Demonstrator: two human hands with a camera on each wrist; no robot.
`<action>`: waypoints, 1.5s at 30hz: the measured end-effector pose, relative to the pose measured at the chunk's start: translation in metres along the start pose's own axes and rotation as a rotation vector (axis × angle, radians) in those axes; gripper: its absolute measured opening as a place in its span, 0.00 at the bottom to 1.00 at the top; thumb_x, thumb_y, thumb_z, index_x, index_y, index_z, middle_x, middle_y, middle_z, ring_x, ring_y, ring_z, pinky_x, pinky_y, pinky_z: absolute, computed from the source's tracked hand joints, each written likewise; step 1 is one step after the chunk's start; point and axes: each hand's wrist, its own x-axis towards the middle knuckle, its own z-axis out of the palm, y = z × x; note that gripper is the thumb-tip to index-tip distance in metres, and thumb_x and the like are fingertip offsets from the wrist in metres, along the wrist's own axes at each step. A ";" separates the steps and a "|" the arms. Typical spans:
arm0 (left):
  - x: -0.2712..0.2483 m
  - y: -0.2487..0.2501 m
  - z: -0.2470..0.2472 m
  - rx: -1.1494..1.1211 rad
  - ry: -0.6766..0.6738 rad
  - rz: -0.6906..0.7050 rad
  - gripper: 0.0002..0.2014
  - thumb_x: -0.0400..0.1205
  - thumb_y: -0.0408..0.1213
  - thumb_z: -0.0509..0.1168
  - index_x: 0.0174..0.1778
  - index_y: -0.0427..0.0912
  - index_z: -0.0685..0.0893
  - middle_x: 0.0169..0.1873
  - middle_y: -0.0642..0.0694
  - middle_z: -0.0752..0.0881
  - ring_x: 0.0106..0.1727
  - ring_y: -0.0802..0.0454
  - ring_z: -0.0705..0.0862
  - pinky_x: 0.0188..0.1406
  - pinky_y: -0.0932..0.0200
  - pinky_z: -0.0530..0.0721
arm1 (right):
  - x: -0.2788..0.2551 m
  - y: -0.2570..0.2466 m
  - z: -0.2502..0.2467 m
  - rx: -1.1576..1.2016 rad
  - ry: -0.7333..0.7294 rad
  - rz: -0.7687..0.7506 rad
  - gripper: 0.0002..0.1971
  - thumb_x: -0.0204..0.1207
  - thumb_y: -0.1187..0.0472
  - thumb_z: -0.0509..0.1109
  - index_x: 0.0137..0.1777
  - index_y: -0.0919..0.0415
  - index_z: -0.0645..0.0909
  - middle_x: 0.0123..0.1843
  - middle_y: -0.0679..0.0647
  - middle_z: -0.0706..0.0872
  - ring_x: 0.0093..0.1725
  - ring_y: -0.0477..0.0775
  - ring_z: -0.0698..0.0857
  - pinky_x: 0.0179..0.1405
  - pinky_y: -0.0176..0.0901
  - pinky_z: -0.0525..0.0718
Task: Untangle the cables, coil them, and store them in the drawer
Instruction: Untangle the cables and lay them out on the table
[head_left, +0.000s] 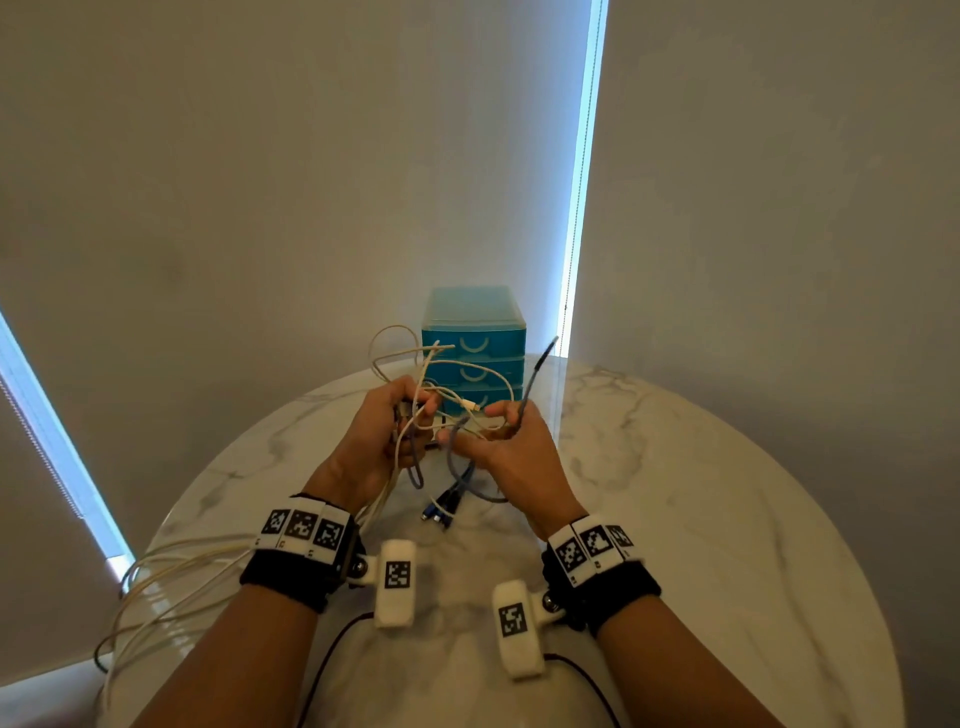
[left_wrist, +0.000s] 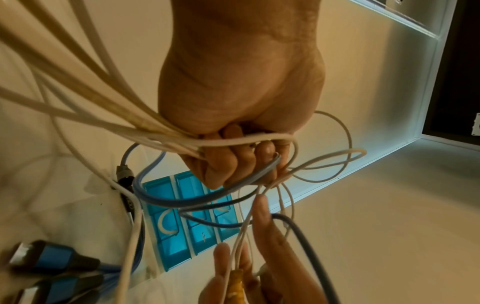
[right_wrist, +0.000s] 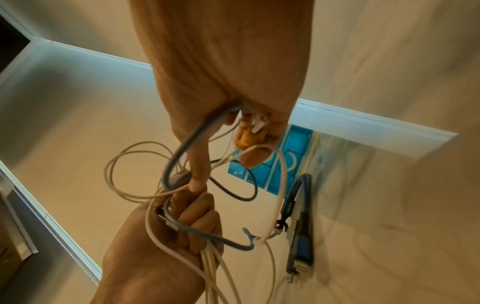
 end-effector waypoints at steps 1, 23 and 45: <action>0.001 0.000 -0.002 -0.015 0.004 -0.005 0.15 0.83 0.39 0.57 0.31 0.46 0.80 0.20 0.52 0.64 0.24 0.51 0.50 0.22 0.56 0.47 | 0.001 0.000 0.000 0.004 0.055 -0.022 0.36 0.60 0.50 0.95 0.60 0.54 0.76 0.58 0.53 0.88 0.56 0.46 0.91 0.56 0.45 0.92; 0.010 -0.008 -0.007 0.254 0.228 -0.093 0.07 0.85 0.42 0.72 0.52 0.43 0.91 0.26 0.51 0.69 0.22 0.55 0.58 0.21 0.62 0.53 | 0.015 -0.006 -0.055 -0.080 -0.019 0.189 0.20 0.79 0.41 0.82 0.43 0.60 0.85 0.31 0.47 0.89 0.24 0.41 0.75 0.31 0.36 0.76; -0.009 0.016 -0.014 0.335 0.433 0.326 0.11 0.86 0.36 0.71 0.62 0.55 0.88 0.43 0.43 0.82 0.32 0.54 0.71 0.25 0.59 0.70 | 0.027 -0.014 -0.062 0.046 0.196 0.150 0.09 0.79 0.65 0.75 0.40 0.59 0.77 0.27 0.50 0.76 0.26 0.50 0.72 0.27 0.44 0.72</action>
